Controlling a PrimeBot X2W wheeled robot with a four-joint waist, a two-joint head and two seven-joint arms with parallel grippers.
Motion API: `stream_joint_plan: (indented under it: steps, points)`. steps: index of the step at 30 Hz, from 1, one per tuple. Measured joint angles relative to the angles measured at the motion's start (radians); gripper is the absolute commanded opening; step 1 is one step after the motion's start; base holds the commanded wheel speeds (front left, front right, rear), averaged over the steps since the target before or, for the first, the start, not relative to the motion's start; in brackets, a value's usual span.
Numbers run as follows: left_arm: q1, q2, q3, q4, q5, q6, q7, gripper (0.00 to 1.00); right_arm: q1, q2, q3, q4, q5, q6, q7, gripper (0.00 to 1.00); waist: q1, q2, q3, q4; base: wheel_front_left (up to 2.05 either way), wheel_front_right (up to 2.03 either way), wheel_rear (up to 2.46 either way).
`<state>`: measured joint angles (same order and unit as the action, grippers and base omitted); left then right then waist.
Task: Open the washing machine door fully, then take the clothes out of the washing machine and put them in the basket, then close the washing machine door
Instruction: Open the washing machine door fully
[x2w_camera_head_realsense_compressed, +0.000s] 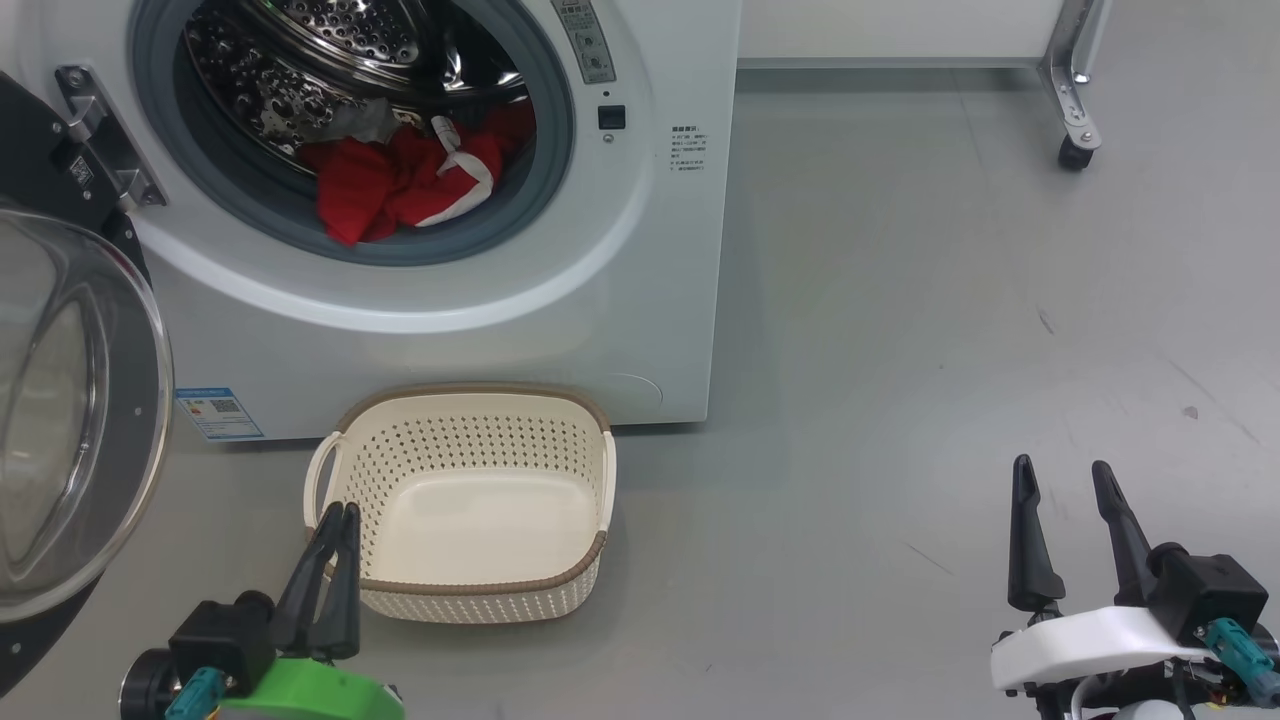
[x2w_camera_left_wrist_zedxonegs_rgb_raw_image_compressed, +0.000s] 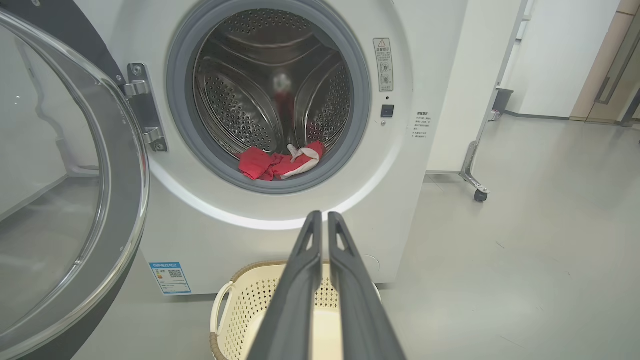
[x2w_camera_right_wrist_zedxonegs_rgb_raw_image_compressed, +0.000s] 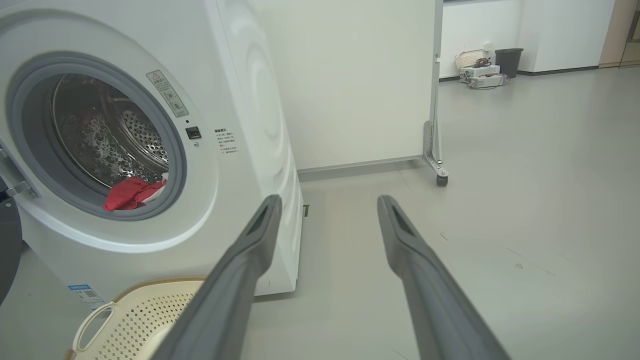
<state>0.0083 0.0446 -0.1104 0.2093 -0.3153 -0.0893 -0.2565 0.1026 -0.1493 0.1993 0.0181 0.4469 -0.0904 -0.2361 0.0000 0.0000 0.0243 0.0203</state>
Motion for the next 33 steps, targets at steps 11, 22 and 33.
stream_joint_plan:
  steps: [11,22,33]
  points:
    - [0.013,0.0,-0.02,-0.039,-0.029,-0.005,0.0,1.0,0.01,-0.016,0.0,-0.003,-0.02,0.0,-0.003,1.0,0.0,0.0,0.015,-0.004,0.0,0.0,0.0]
    - [0.013,0.0,-0.026,-0.07,-0.068,-0.004,0.0,1.0,0.01,-0.033,0.007,-0.003,-0.046,0.0,-0.004,1.0,0.0,0.0,0.016,0.003,0.0,0.0,0.0]
    - [0.016,0.0,-0.045,-0.088,-0.087,0.007,0.0,1.0,0.01,-0.036,0.01,-0.002,-0.062,0.0,-0.007,1.0,0.0,0.0,0.008,0.007,0.0,0.0,0.0]
